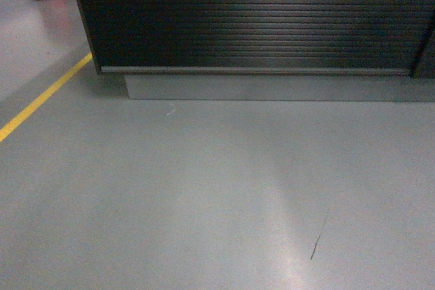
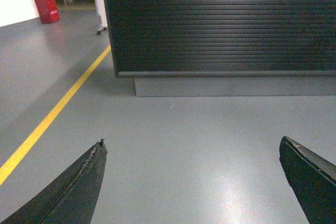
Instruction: Place dark red mango on scale at checkout
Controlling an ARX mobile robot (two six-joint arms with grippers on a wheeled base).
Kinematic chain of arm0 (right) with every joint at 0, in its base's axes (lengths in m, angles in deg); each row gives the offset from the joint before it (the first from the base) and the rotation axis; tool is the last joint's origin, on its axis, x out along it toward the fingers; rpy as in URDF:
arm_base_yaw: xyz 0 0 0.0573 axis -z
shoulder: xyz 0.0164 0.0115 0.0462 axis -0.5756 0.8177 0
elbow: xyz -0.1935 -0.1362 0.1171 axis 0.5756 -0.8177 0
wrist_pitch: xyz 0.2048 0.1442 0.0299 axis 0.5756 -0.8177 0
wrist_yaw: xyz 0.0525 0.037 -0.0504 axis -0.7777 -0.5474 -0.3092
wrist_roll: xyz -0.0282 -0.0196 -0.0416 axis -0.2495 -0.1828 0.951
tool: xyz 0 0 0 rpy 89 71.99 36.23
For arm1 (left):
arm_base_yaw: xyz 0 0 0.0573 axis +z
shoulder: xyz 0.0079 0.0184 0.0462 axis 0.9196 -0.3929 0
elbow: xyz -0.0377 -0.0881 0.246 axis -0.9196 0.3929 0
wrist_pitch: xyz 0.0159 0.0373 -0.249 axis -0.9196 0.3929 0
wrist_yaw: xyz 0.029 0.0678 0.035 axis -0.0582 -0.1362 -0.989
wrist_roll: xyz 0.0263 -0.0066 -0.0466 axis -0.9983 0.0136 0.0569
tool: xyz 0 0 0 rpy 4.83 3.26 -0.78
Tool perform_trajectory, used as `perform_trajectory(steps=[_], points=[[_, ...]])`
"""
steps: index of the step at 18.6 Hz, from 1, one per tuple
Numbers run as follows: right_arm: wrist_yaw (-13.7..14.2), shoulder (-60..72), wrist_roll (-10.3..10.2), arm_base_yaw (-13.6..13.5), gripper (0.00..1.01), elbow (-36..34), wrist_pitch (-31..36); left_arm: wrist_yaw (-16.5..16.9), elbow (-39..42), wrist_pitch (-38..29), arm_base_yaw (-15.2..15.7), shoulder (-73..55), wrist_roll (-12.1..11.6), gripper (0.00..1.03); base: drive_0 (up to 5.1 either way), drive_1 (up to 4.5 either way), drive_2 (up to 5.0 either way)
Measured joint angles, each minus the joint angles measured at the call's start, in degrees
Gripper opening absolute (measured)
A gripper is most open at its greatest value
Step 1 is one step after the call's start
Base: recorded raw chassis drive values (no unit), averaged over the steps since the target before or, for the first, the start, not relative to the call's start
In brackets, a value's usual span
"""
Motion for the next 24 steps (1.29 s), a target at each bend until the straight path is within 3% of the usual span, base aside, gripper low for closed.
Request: perform_trajectory(steps=[24], points=[[0.0,0.0,0.0,0.0,0.98,0.0,-0.04,0.04,0.0,-0.02,0.0,0.0,0.0,0.98,0.0,4.25,-4.3]])
